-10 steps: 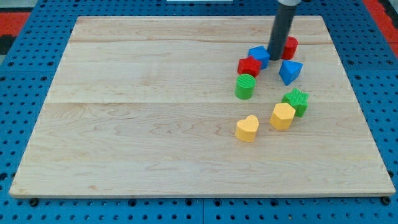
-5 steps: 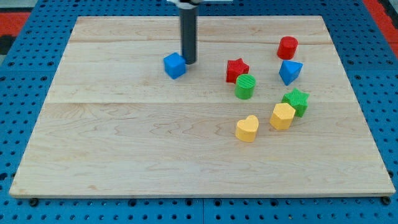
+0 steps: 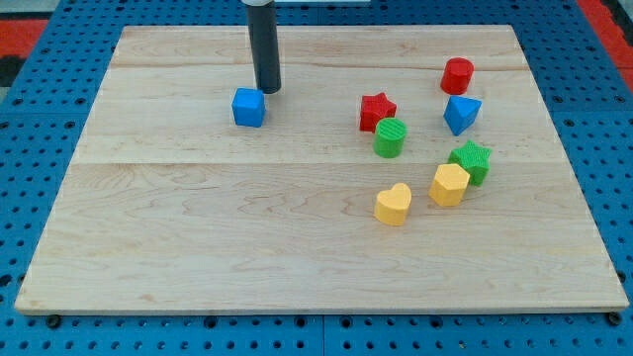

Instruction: Move the blue cube to the bottom left corner of the board

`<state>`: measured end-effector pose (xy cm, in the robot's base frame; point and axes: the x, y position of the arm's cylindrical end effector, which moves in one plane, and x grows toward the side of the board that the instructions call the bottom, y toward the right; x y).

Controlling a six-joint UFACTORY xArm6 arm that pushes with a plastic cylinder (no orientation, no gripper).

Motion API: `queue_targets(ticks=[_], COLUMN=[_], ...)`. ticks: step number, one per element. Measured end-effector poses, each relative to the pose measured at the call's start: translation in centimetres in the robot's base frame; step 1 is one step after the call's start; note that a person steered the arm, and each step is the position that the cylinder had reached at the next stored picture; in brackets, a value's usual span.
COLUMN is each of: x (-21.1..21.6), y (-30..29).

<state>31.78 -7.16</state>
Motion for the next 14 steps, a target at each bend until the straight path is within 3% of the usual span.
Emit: queue_targets(ticks=[5, 7, 8, 11, 12, 13, 14], x=[6.3, 14.3, 16.6, 12.3, 12.1, 8.9, 12.2], y=[-2.5, 0.9, -0.1, -1.8, -6.3, -8.2, -9.4])
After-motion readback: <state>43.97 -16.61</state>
